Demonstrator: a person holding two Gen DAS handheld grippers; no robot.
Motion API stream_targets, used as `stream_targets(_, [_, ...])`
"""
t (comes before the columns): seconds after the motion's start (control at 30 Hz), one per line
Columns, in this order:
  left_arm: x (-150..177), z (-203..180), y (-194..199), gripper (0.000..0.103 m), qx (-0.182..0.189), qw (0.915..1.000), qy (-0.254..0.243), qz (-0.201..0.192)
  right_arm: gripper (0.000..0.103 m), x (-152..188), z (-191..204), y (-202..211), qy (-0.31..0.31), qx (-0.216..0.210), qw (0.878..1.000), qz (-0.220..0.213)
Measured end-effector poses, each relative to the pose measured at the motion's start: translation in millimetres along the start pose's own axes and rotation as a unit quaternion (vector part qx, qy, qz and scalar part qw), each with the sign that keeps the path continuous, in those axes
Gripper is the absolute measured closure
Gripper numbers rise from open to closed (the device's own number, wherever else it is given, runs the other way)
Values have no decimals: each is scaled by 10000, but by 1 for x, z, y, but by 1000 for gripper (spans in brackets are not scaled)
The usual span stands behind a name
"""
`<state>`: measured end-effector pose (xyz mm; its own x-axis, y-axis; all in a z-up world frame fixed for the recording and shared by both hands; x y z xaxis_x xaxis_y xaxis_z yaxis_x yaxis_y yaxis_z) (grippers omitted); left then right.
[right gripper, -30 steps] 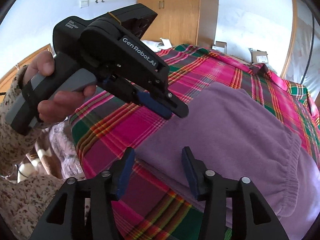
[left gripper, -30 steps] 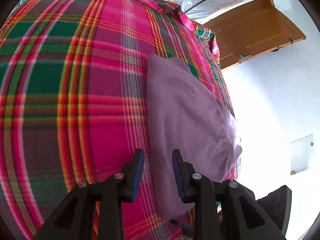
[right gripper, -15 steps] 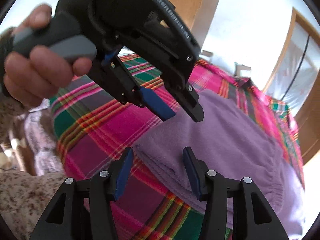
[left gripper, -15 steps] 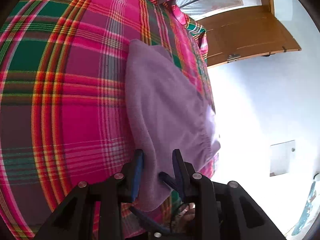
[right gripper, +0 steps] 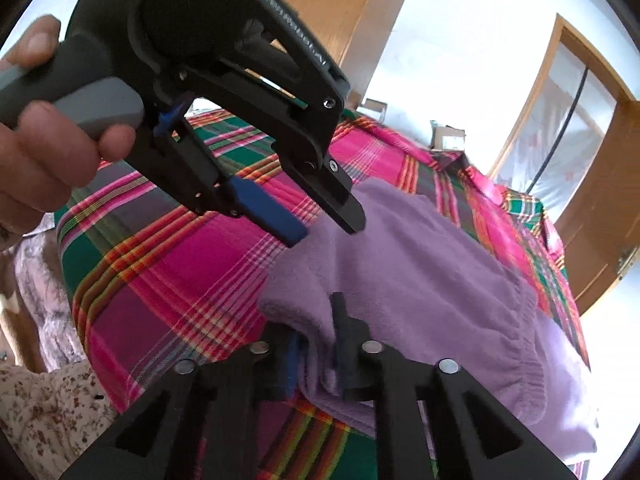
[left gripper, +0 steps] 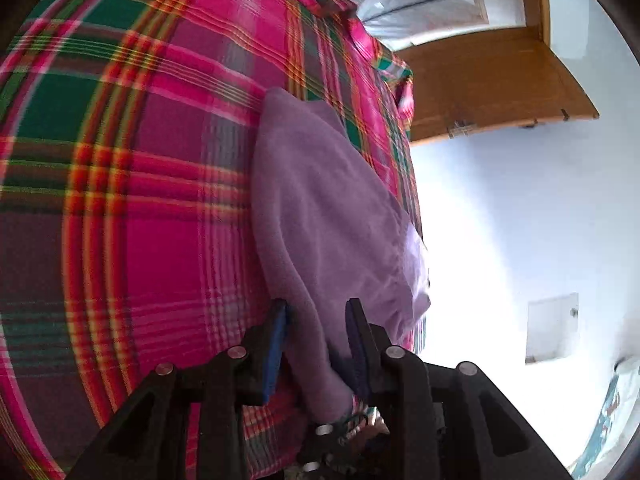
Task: Fold clothes
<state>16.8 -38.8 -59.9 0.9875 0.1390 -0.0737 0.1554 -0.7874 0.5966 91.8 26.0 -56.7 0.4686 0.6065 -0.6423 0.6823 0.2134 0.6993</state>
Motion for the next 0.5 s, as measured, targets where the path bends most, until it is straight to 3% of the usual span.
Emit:
stream_targets(0.27, [-17, 5, 0, 55, 53, 9998, 183, -91, 92, -7, -5, 19, -240, -161, 9992, -276])
stream_targets(0.5, [-46, 1, -15, 55, 100, 9992, 400, 4, 92, -6, -11, 31, -487, -449, 9969, -428])
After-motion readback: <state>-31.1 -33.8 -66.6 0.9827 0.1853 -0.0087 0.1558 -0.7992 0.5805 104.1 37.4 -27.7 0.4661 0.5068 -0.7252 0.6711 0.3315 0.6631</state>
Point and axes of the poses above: each gripper's, at about its wrist camera, not at the fingertips, and y roughly against the way its jaws point, z to its left, x to its underside, the point moved 9 cm from there along -y, roughly the way its jaws point, and after that the axes turned 7 degrees about z, right-handed, at the moved point
